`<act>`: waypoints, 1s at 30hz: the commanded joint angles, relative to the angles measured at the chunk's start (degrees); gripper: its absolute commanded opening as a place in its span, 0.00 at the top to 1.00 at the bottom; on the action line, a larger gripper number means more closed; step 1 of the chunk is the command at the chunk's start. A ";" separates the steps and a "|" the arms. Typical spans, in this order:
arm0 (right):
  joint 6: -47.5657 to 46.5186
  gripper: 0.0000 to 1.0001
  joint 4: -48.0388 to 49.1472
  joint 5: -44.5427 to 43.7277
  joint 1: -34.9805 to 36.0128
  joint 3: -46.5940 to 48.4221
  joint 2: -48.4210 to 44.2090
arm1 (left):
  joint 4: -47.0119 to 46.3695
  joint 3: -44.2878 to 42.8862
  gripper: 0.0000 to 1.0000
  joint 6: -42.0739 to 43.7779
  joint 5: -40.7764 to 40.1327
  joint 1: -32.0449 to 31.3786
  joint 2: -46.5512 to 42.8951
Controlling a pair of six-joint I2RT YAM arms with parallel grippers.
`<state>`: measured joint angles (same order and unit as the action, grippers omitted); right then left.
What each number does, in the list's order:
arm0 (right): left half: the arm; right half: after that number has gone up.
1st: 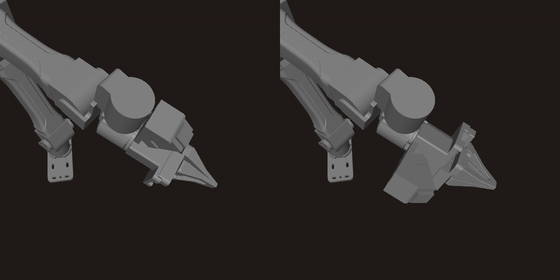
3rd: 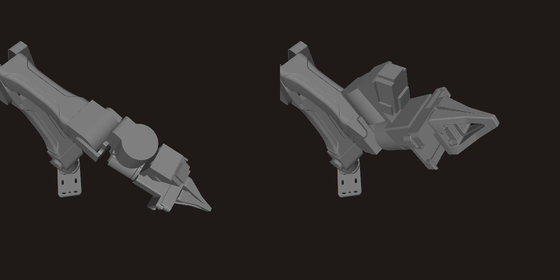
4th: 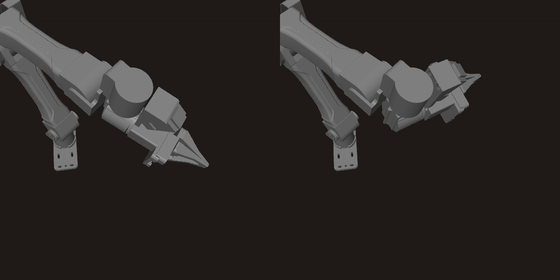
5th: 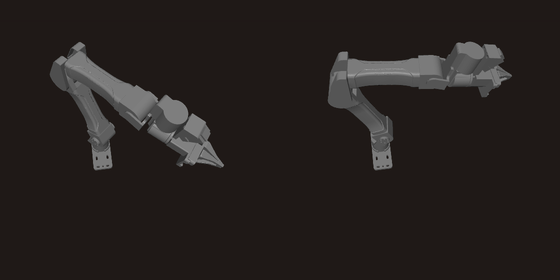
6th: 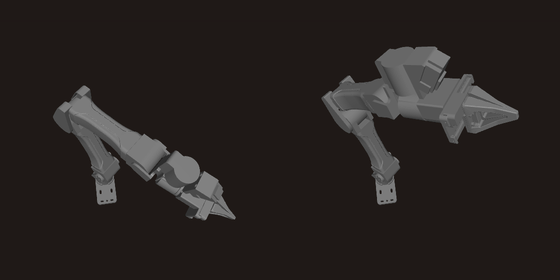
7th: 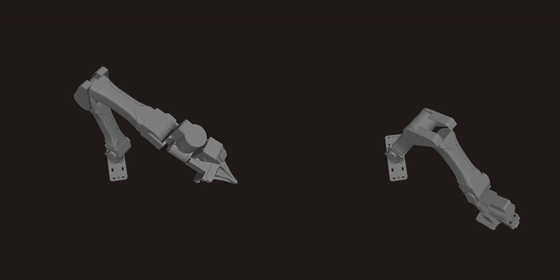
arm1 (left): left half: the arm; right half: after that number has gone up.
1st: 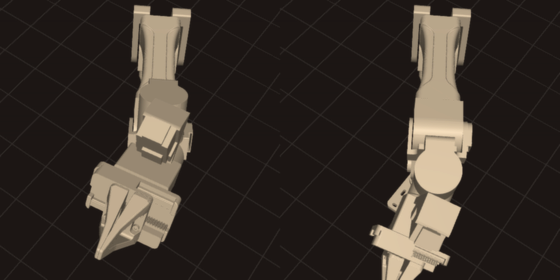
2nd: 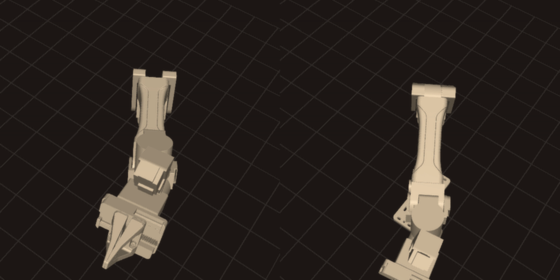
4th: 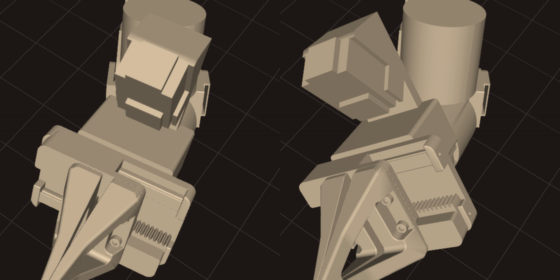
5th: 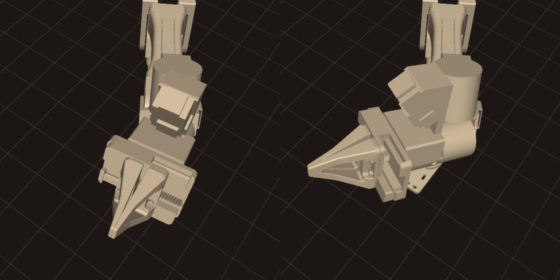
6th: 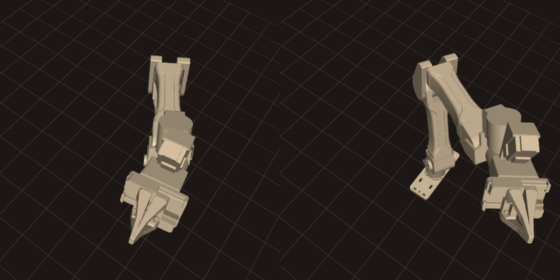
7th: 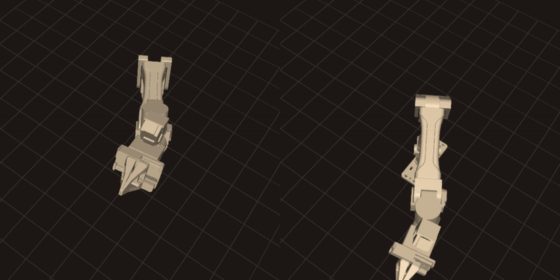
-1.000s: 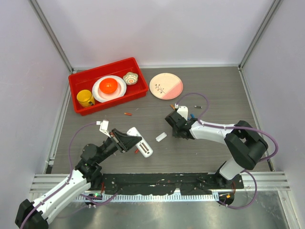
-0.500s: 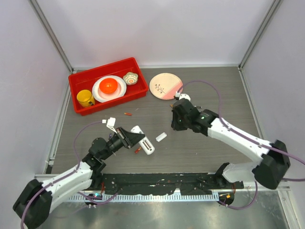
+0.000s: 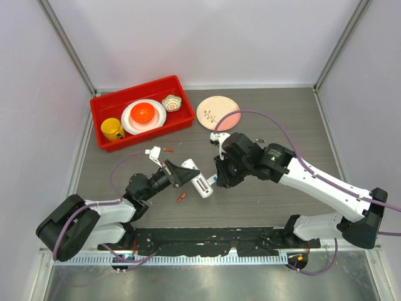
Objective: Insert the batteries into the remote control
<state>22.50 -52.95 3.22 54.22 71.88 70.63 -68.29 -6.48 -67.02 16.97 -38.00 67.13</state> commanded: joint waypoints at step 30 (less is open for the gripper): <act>1.05 0.99 7.42 8.47 3.97 0.37 8.47 | -20.30 -2.75 1.00 -4.25 5.44 -1.55 5.46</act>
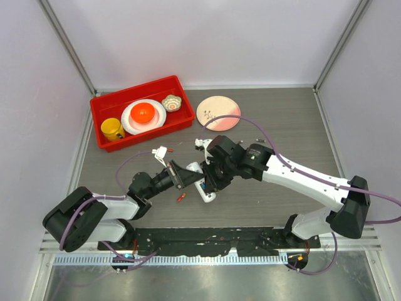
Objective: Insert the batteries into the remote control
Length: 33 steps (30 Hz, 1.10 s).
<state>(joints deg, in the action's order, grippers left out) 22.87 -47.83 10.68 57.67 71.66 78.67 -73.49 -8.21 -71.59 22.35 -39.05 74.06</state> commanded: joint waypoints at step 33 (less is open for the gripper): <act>4.81 0.99 7.84 -7.86 1.04 -1.26 1.31 | -15.10 -1.11 1.00 -0.13 -1.96 -4.55 -2.34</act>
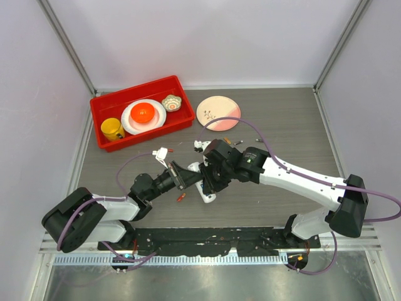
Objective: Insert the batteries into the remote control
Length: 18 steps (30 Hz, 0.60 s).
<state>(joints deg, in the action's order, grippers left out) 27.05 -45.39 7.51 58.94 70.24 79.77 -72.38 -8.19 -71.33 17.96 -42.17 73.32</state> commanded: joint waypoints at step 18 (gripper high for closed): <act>0.02 0.83 2.93 -6.28 -0.23 0.16 1.18 | -16.21 -0.87 1.00 -0.39 2.00 -1.60 -2.13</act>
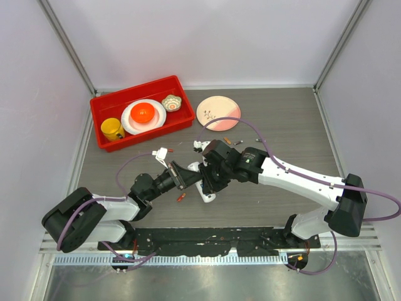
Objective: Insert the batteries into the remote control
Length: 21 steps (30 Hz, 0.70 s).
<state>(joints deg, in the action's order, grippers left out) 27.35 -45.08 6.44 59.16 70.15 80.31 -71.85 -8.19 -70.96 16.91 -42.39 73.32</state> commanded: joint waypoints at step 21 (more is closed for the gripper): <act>1.47 0.69 1.75 -4.94 -0.44 0.78 -0.33 | -16.74 -0.34 1.00 0.03 1.73 -1.29 -1.51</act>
<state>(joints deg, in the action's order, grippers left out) 28.64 -44.93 5.48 59.16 70.15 80.31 -71.88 -8.19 -70.24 16.47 -42.78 73.32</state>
